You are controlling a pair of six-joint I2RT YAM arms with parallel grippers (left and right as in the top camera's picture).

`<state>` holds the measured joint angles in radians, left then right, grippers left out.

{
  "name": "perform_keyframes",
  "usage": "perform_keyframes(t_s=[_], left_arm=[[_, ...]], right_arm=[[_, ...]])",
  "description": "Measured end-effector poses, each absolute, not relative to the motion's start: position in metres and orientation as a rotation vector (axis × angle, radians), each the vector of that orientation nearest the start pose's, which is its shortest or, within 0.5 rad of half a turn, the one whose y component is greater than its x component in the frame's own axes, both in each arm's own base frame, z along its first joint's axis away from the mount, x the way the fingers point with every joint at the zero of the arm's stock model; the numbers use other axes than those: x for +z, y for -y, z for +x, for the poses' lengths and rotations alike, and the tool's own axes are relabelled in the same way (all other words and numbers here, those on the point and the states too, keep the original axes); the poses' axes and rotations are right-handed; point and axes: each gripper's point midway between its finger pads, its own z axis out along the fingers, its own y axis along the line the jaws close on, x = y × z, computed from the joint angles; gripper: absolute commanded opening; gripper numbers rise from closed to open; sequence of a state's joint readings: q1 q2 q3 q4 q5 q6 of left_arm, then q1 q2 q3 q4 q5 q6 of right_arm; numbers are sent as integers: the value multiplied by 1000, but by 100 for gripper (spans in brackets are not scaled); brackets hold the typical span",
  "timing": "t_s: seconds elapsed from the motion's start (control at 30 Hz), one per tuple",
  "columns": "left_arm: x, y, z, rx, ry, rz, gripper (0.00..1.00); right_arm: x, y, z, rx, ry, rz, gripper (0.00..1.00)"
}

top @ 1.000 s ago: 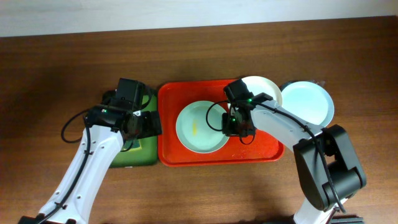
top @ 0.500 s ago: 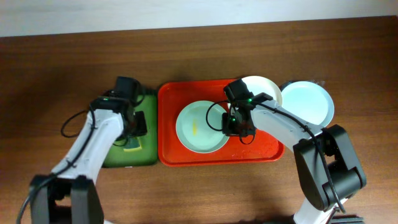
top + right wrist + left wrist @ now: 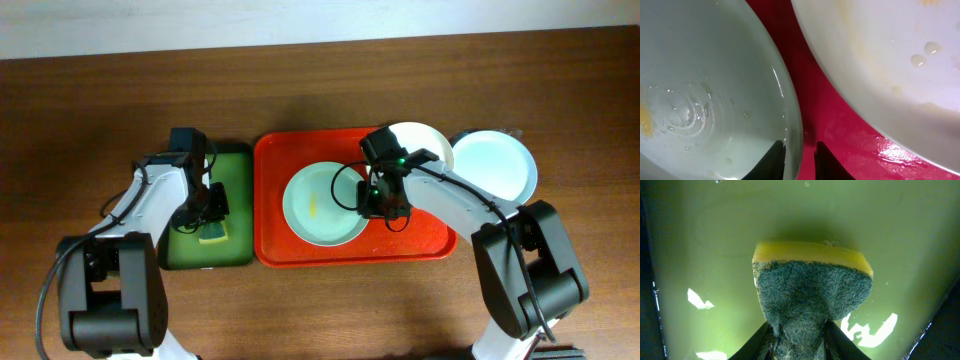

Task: Clean dirty plates on tray and stack at the side
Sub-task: 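Lower the left gripper onto the sponge and grasp it, then lift the sponge and carry it over the pale-green plate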

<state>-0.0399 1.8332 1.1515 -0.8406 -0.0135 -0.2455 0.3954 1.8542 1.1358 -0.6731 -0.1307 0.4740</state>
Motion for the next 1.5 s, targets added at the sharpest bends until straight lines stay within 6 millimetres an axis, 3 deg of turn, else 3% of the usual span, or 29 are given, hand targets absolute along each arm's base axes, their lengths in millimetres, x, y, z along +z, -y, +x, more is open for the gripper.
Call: perform_keyframes(t_s=[0.47,0.57,0.73,0.8,0.87,0.9,0.93,0.97,1.0,1.03,1.07,1.13,1.17,1.33,1.37,1.4,1.43,1.47,1.5], left_arm=[[14,11,326,11,-3084,-285,30],[13,11,327,8,-3082,-285,29],[13,12,326,8,-3085,-278,31],[9,16,327,10,-3073,-256,1],[6,19,325,10,-3074,-237,0],[6,19,325,15,-3077,-237,0],[7,18,323,24,-3083,-238,0],[11,16,323,39,-3082,-238,0],[22,16,329,34,-3043,-235,0],[48,16,343,15,-2942,-231,0],[91,17,359,-10,-2799,-225,0],[144,19,362,-37,-2640,-184,0],[159,24,362,-43,-2599,-146,0],[157,46,361,-42,-2603,21,0],[157,46,361,-40,-2603,26,0],[157,46,361,-40,-2603,26,0],[157,46,361,-40,-2603,27,0],[157,46,361,-39,-2603,30,0],[157,46,361,-40,-2603,30,0]], right_arm=[[10,-160,325,294,-3018,102,21],[11,-161,328,301,-3005,100,5],[11,-162,329,304,-3002,100,4],[12,-162,329,304,-3001,100,4],[12,-162,329,304,-3001,100,5],[12,-162,329,304,-3001,100,22],[12,-162,329,304,-3001,100,26],[12,-162,329,303,-3002,98,21],[12,-161,329,302,-3002,93,4],[12,-161,329,302,-3002,100,4],[12,-162,329,304,-3001,96,4],[12,-161,327,298,-3012,98,4],[12,-160,325,293,-3020,99,4],[12,-159,322,287,-3033,104,4],[12,-159,322,287,-3033,104,10],[12,-159,322,287,-3033,104,29],[12,-159,322,287,-3032,103,34],[12,-160,326,294,-3019,106,32],[13,-162,329,303,-3003,100,19]])
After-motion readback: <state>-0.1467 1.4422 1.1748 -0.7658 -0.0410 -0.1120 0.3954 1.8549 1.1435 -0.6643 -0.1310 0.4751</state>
